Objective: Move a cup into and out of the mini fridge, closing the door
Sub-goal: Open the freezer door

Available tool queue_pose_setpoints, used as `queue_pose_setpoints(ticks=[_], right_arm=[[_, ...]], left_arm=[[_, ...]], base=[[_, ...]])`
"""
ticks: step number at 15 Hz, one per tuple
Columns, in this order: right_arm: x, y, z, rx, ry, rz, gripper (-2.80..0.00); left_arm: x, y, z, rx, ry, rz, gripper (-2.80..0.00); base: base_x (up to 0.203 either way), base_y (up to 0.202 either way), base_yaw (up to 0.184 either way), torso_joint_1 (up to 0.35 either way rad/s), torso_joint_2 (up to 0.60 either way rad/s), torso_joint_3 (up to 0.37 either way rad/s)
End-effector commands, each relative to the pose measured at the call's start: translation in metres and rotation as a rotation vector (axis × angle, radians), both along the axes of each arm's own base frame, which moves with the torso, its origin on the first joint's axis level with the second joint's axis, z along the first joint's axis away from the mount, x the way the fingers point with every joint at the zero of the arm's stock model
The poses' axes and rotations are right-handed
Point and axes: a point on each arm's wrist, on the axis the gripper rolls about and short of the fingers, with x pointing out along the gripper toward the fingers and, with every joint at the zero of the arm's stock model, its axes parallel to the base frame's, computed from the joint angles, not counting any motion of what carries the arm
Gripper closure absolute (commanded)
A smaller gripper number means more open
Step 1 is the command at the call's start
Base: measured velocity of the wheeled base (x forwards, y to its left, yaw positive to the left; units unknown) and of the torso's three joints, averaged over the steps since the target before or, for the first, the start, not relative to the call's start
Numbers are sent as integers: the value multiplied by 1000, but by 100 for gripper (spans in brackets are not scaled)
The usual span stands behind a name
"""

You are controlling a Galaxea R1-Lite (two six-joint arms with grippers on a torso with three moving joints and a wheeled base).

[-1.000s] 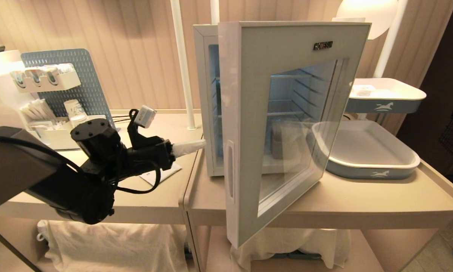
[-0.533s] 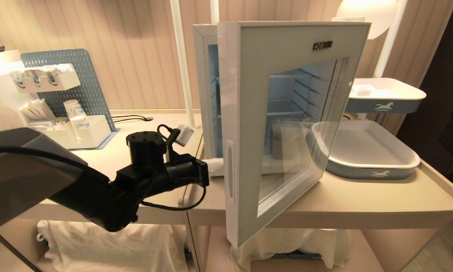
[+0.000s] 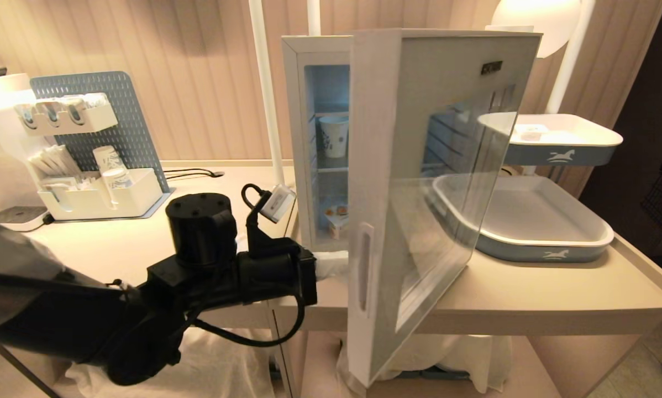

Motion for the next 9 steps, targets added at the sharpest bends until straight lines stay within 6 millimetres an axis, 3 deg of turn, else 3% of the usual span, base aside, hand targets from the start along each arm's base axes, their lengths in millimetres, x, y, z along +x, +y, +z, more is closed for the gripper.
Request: queue_pose_setpoints(ticks=[1, 5, 9], right_arm=[[0, 0, 0, 0, 1, 1, 0], [0, 0, 0, 0, 1, 1, 0], [0, 0, 0, -2, 1, 1, 0]], left_arm=[[-30, -2, 22, -57, -7, -90, 0], [-67, 0, 39, -112, 100, -362, 0], [-64, 18, 58, -183, 104, -370, 0]], base=[[0, 0, 0, 0, 0, 0], [0, 0, 0, 0, 0, 0], [0, 0, 0, 0, 0, 0]])
